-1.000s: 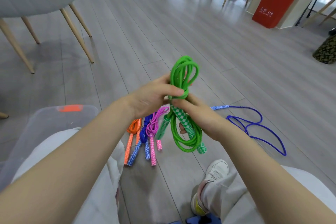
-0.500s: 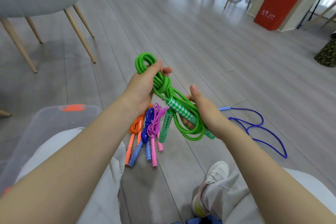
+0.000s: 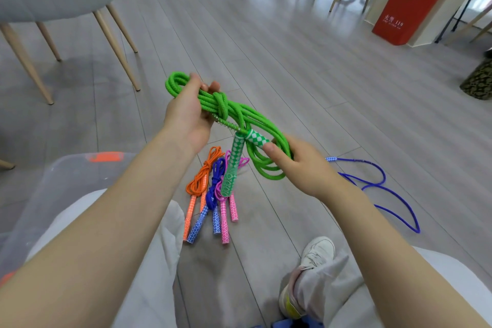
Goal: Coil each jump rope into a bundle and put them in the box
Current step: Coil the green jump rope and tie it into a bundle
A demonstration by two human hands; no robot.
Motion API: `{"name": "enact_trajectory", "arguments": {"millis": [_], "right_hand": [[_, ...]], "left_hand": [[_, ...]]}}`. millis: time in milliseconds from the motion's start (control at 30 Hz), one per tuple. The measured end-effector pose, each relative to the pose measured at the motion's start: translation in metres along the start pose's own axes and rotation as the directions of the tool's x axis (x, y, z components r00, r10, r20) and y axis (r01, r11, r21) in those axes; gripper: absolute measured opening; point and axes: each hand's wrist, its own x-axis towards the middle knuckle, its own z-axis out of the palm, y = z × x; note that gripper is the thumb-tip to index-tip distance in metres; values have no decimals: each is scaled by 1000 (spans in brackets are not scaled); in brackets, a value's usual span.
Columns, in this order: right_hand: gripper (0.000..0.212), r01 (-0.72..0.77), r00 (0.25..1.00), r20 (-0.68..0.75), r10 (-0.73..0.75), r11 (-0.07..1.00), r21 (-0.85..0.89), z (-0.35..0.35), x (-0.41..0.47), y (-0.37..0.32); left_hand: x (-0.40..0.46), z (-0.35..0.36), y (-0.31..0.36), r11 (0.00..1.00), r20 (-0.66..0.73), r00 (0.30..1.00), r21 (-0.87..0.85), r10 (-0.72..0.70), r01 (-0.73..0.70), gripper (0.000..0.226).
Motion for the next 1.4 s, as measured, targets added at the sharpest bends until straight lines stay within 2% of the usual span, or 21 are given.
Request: {"name": "enact_trajectory", "arguments": {"millis": [200,433,567,667,733,800,1033,1200,1267,1367,1400], "right_hand": [[45,-14,1000,-11,13,998,-67,5,-2,3],[41,-32,999,11,33,994,-100,-1,-4,8],[53,-29,999,-20,27,991,-133,-2,-2,16],[72,-45,998,-46,36,977,-208,-8,-2,23],[79,-103,994,-66,89,961,-257,-18,-5,34],[80,-151,988,-66,140,963,-223,-24,-13,43],[63,-202,978,5,208,955,-217,-12,2,35],[23,-183,977,84,198,971,-157,8,14,23],[25,-159,987,8,160,985,-60,18,18,13],[30,-87,993,-54,108,950,301,27,21,-8],[38,-57,996,-44,76,942,330,29,21,-14]], "left_hand": [[7,-8,5,1000,-90,996,-16,2,-4,31],[9,-14,14,1000,-87,996,2,-27,28,35],[7,-9,16,997,-78,996,-61,-44,39,34],[3,-9,20,997,-89,995,-78,-34,27,36],[10,-18,40,981,-137,990,-192,14,-41,39],[17,-28,60,951,-154,987,-296,39,-84,42],[11,-16,34,992,-6,998,-111,61,-61,42],[10,-9,27,998,25,998,-28,57,-57,41],[9,-7,21,1000,37,999,-7,23,-22,40],[6,-4,10,998,58,998,57,-22,19,36],[6,-3,7,996,67,997,90,-31,25,34]]}}
